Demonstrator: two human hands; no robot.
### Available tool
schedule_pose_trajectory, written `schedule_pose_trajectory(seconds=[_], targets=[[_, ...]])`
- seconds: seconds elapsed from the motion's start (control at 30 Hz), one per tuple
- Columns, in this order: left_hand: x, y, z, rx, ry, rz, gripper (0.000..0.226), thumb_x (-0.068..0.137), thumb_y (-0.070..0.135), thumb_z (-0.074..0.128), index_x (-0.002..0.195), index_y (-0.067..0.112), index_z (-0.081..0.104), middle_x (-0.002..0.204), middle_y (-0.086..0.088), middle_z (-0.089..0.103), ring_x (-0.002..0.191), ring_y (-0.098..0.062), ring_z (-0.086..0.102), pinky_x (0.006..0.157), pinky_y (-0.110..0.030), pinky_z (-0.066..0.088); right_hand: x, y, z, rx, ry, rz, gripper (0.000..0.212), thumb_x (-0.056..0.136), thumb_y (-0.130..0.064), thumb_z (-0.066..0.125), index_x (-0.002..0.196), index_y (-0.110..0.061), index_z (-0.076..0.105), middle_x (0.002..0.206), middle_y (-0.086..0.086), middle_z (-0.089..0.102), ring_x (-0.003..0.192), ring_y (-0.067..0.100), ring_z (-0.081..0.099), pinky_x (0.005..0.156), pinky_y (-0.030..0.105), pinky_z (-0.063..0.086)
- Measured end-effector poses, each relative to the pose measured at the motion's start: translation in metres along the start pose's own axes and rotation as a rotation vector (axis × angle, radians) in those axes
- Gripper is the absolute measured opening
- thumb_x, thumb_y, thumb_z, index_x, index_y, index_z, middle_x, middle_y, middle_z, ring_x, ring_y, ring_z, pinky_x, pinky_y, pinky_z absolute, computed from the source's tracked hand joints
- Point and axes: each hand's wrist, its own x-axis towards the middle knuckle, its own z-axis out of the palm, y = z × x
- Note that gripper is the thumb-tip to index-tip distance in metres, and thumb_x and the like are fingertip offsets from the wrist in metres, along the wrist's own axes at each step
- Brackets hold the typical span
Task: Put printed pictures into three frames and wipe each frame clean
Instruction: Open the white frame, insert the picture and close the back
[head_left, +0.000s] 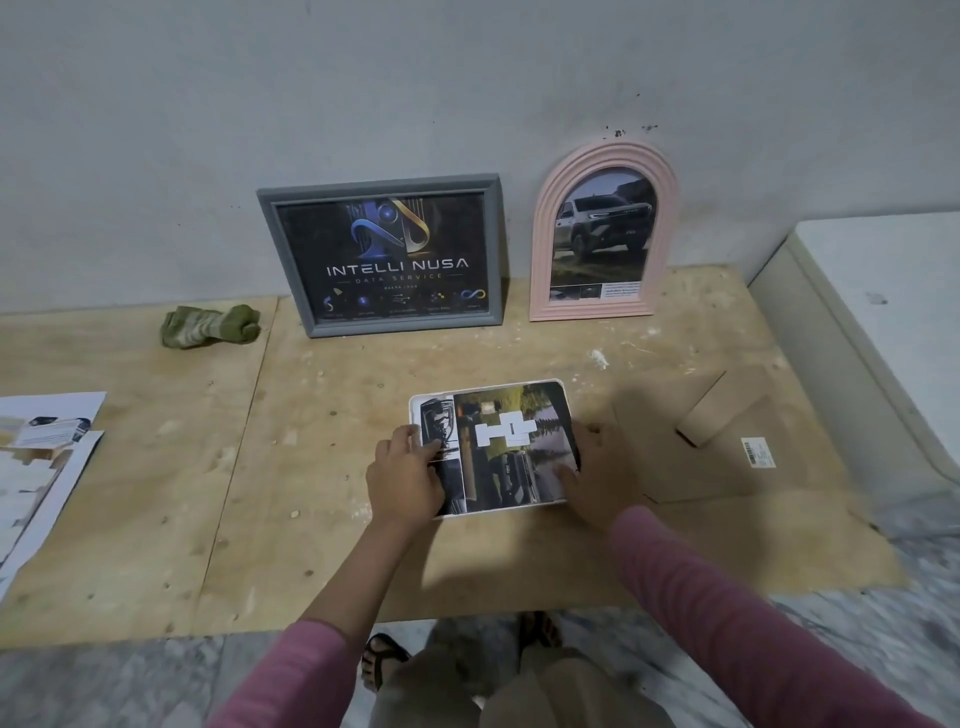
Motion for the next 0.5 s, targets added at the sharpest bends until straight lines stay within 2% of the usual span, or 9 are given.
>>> schedule_pose_trajectory(seconds=[0.03, 0.1, 0.17, 0.23, 0.33, 0.5], targets=[[0.0, 0.001, -0.001, 0.055, -0.032, 0.012, 0.049, 0.08, 0.015, 0.053, 0.127, 0.028, 0.06, 0.145, -0.005, 0.041, 0.123, -0.031, 0.041, 0.094, -0.042, 0.039, 0.0, 0.001, 0.001, -0.084, -0.039, -0.034, 0.061, 0.091, -0.037, 0.048, 0.146, -0.016, 0.03, 0.153, 0.01, 0.023, 0.14, 0.032, 0.022, 0.114, 0.044, 0.024], [-0.001, 0.0, -0.002, 0.085, -0.092, 0.019, 0.052, 0.085, 0.022, 0.051, 0.136, 0.029, 0.05, 0.153, -0.001, 0.033, 0.134, -0.027, 0.034, 0.109, -0.049, 0.023, 0.001, 0.002, 0.003, -0.254, -0.126, -0.105, 0.064, 0.093, -0.043, 0.03, 0.151, -0.02, 0.015, 0.16, 0.002, 0.002, 0.147, 0.028, 0.002, 0.115, 0.052, 0.008], [-0.003, -0.003, 0.001, 0.098, -0.118, 0.038, 0.054, 0.09, 0.035, 0.049, 0.143, 0.027, 0.041, 0.156, 0.0, 0.027, 0.141, -0.023, 0.026, 0.114, -0.055, 0.01, -0.001, 0.0, 0.003, -0.357, -0.211, -0.154, 0.065, 0.092, -0.046, 0.017, 0.151, -0.02, 0.01, 0.16, 0.0, -0.007, 0.147, 0.025, -0.007, 0.114, 0.057, 0.003], [-0.004, -0.007, 0.003, 0.129, -0.141, 0.061, 0.062, 0.091, 0.049, 0.047, 0.147, 0.027, 0.033, 0.159, 0.001, 0.02, 0.145, -0.021, 0.018, 0.114, -0.058, 0.004, -0.002, 0.0, 0.003, -0.403, -0.248, -0.174, 0.069, 0.088, -0.047, 0.011, 0.151, -0.021, 0.007, 0.159, -0.001, -0.012, 0.146, 0.024, -0.01, 0.112, 0.06, 0.001], [-0.005, -0.01, 0.005, 0.155, -0.17, 0.073, 0.073, 0.088, 0.06, 0.045, 0.151, 0.028, 0.024, 0.161, 0.003, 0.011, 0.147, -0.02, 0.011, 0.113, -0.059, 0.001, -0.001, 0.004, 0.004, -0.435, -0.251, -0.186, 0.063, 0.098, -0.047, 0.022, 0.151, -0.021, 0.003, 0.159, -0.001, -0.014, 0.146, 0.027, -0.009, 0.112, 0.061, 0.001], [-0.008, -0.005, 0.003, 0.127, -0.19, 0.07, 0.076, 0.088, 0.058, 0.047, 0.151, 0.026, 0.02, 0.161, 0.001, 0.008, 0.147, -0.021, 0.009, 0.113, -0.06, 0.0, 0.003, 0.003, 0.001, -0.436, -0.249, -0.186, 0.065, 0.097, -0.048, 0.03, 0.151, -0.022, 0.004, 0.159, -0.001, -0.013, 0.146, 0.028, -0.009, 0.112, 0.06, 0.003]])
